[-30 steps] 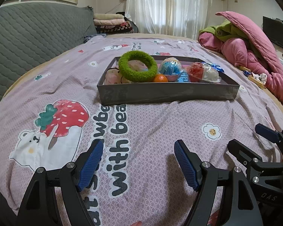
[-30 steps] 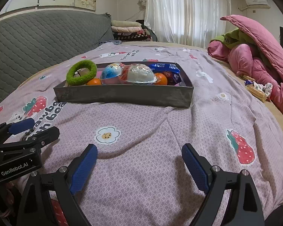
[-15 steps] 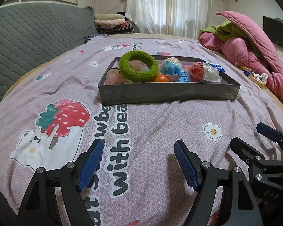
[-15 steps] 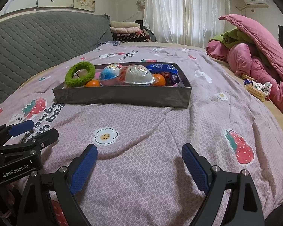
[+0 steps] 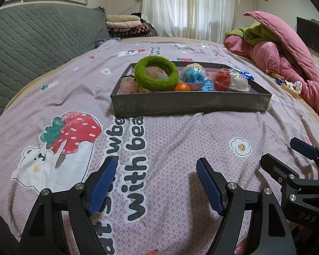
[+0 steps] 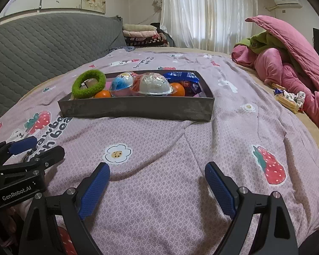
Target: Organize objects
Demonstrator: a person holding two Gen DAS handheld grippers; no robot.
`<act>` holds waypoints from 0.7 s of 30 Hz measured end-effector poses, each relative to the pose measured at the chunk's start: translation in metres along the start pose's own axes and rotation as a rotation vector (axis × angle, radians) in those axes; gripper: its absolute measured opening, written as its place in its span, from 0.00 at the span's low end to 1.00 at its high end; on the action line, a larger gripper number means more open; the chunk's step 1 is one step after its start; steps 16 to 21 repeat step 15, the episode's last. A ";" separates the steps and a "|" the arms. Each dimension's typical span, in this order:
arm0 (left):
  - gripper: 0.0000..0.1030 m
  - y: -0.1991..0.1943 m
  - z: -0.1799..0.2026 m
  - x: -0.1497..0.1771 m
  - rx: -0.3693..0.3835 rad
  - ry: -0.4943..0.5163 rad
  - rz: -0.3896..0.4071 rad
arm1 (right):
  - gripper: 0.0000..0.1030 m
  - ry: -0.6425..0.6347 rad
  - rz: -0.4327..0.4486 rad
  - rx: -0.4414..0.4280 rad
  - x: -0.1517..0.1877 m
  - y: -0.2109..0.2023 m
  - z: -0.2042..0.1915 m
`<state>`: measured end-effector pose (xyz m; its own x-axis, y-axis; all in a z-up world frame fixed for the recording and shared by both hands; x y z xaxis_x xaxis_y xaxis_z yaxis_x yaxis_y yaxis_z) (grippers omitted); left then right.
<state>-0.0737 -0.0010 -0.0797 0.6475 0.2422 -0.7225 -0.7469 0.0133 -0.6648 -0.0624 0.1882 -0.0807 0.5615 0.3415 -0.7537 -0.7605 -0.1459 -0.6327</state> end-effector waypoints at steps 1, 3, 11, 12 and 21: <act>0.77 0.000 0.000 0.000 -0.001 0.000 0.000 | 0.88 -0.001 0.001 0.000 0.000 0.000 0.000; 0.77 0.000 -0.001 0.000 -0.003 -0.001 0.000 | 0.88 0.000 0.003 -0.001 0.000 -0.001 0.000; 0.77 0.001 -0.001 0.000 -0.003 0.000 0.000 | 0.88 0.000 0.003 -0.001 0.000 -0.001 0.000; 0.77 0.001 -0.001 0.000 0.000 -0.001 -0.001 | 0.88 0.001 0.003 0.000 0.000 -0.001 0.000; 0.77 0.000 0.000 0.000 -0.004 0.001 0.007 | 0.88 0.003 0.002 0.001 0.000 -0.001 0.000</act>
Point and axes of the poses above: each gripper's, at about its wrist camera, not at the fingertips, and y roughly the way its jaws point, z to its right, x to its underside, the point moved 3 cm from there along y, roughly the way its jaws point, and after that the axes turned 15 degrees about -y, right-handed, at the moved point
